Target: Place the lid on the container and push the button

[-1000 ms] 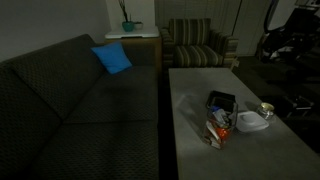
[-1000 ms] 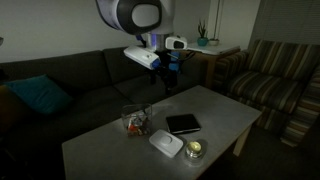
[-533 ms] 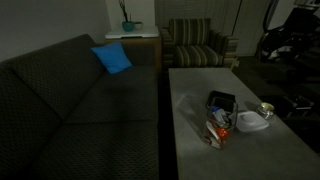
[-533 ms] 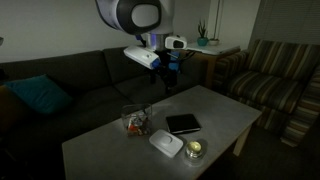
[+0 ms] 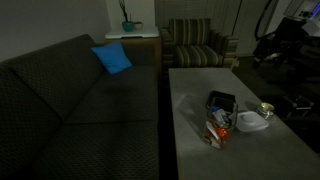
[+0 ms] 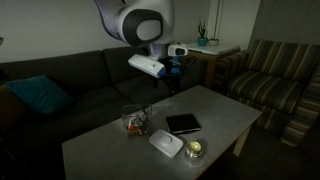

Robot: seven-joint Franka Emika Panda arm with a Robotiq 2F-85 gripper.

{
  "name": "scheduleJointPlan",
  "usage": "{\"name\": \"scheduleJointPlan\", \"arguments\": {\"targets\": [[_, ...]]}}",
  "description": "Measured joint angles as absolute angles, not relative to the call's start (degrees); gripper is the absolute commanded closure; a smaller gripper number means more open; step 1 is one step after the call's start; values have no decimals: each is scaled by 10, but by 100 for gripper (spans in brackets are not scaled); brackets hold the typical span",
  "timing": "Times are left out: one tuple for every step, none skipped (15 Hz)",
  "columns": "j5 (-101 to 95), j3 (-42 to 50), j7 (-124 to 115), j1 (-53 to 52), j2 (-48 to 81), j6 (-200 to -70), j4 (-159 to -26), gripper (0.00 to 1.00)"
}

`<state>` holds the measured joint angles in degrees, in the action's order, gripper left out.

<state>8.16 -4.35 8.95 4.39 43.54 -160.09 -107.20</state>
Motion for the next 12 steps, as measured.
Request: {"name": "scheduleJointPlan", "arguments": {"targets": [[81,-46,94,47,452,-1602,-1058,0],[78,-48,96,49,469,-1601,-1043,0],[73,-48,96,50,487,-1601,-1027,0],[70,-48,96,51,506,-1600,-1010,0],[68,-45,89,50,526,-1599,-992,0],[65,-44,87,50,538,-1600,-982,0],[65,-45,87,50,540,-1600,-981,0],[65,-45,86,50,540,-1600,-981,0],[65,-46,86,49,538,-1600,-981,0],[65,-46,86,49,537,-1600,-981,0],[65,-46,86,49,537,-1600,-981,0],[65,-46,86,49,536,-1600,-981,0]]}}
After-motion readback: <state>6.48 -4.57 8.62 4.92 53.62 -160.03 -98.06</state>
